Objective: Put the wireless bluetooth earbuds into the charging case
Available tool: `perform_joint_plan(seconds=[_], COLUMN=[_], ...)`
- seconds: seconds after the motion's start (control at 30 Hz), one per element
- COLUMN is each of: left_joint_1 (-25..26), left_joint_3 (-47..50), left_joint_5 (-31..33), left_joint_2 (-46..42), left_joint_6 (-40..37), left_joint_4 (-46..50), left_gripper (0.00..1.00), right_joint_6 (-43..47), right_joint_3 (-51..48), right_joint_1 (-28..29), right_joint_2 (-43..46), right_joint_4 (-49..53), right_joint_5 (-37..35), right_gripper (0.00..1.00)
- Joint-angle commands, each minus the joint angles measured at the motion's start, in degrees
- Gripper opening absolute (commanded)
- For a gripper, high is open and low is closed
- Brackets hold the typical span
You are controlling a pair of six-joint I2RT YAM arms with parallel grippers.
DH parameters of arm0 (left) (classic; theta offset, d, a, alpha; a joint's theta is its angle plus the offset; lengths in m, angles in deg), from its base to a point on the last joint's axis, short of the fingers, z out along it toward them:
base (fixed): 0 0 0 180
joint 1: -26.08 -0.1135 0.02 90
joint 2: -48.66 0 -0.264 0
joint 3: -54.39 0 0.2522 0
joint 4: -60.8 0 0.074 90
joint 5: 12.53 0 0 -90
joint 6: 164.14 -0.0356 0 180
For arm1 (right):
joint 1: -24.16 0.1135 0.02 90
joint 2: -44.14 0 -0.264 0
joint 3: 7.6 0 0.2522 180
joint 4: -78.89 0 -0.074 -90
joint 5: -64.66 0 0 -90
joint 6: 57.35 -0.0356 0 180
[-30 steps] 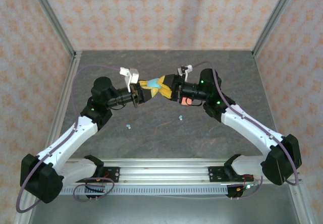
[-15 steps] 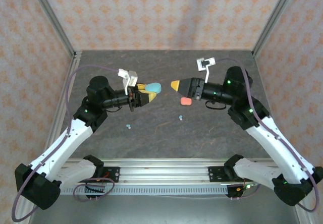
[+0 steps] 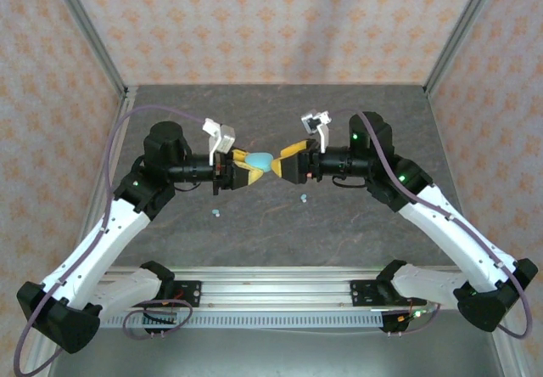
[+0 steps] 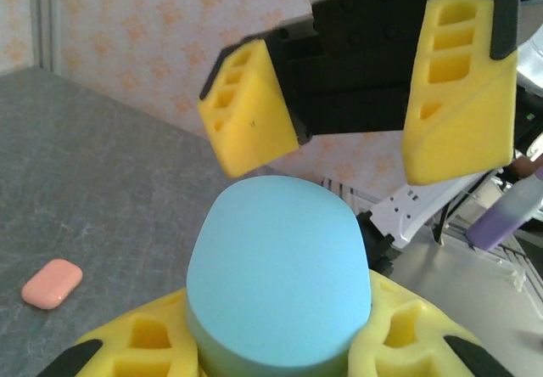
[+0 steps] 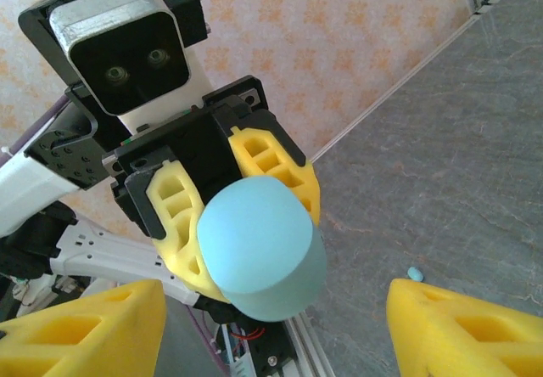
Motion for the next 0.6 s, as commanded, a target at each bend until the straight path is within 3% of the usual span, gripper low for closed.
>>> perform_joint_plan(seconds=[0.0,0.57], left_joint_1=[0.7,0.8], left_joint_3=[-2.1,-4.3], left_joint_5=[-2.6,-4.6], left_joint_2=[-0.6,0.1], left_joint_6=[-1.5,-2.6], left_joint_4=[1.8,3.9], left_gripper=[0.10,0.09], right_joint_6=[2.8,3.2], right_joint_3=[1.9,0.6], right_joint_1=[0.5,2.2], right_joint_2=[-0.2,-1.8], right_joint_4=[-1.4,-4.1], right_joint_5=[2.0,4.6], right_gripper=[0.69,0.71])
